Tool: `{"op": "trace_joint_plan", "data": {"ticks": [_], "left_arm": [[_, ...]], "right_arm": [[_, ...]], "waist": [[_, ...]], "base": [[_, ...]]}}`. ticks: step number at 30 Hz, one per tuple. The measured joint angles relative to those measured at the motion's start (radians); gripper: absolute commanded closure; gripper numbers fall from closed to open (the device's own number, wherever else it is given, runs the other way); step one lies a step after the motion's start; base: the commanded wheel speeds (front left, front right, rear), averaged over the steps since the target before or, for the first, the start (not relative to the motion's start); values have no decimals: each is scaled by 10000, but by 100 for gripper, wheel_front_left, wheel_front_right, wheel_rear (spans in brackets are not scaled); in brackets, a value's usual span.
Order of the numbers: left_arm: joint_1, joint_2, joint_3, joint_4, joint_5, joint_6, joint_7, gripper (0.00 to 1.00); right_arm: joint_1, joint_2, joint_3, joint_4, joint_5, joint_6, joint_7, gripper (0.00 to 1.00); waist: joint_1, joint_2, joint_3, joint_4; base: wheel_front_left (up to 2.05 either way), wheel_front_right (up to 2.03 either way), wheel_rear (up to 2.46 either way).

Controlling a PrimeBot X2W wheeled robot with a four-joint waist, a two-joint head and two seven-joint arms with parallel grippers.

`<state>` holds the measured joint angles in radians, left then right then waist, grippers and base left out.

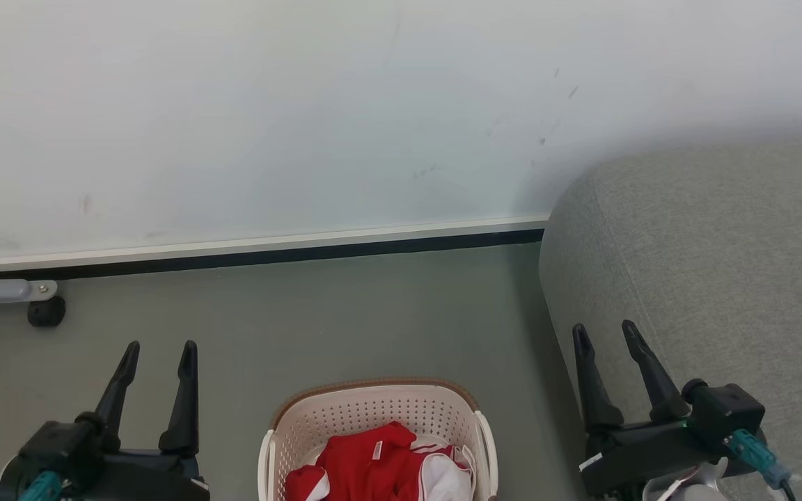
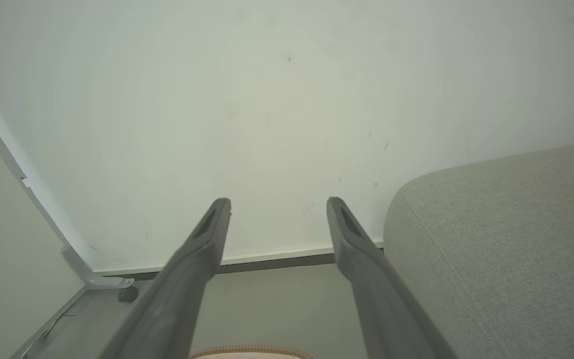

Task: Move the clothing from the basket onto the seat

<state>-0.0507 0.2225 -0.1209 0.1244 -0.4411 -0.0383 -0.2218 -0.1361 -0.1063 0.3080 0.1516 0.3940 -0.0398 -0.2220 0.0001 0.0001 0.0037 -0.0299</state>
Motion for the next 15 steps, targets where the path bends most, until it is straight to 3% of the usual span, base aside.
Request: {"op": "trace_joint_plan", "data": {"ticks": [15], "left_arm": [[-1,92,-61,-92,1262,-35,-282,0]], "right_arm": [[-95,-21,224,-201,-1233,-142,-318,0]], "waist": [[0,0,-12,-36]], "base": [[0,0,0]]}}
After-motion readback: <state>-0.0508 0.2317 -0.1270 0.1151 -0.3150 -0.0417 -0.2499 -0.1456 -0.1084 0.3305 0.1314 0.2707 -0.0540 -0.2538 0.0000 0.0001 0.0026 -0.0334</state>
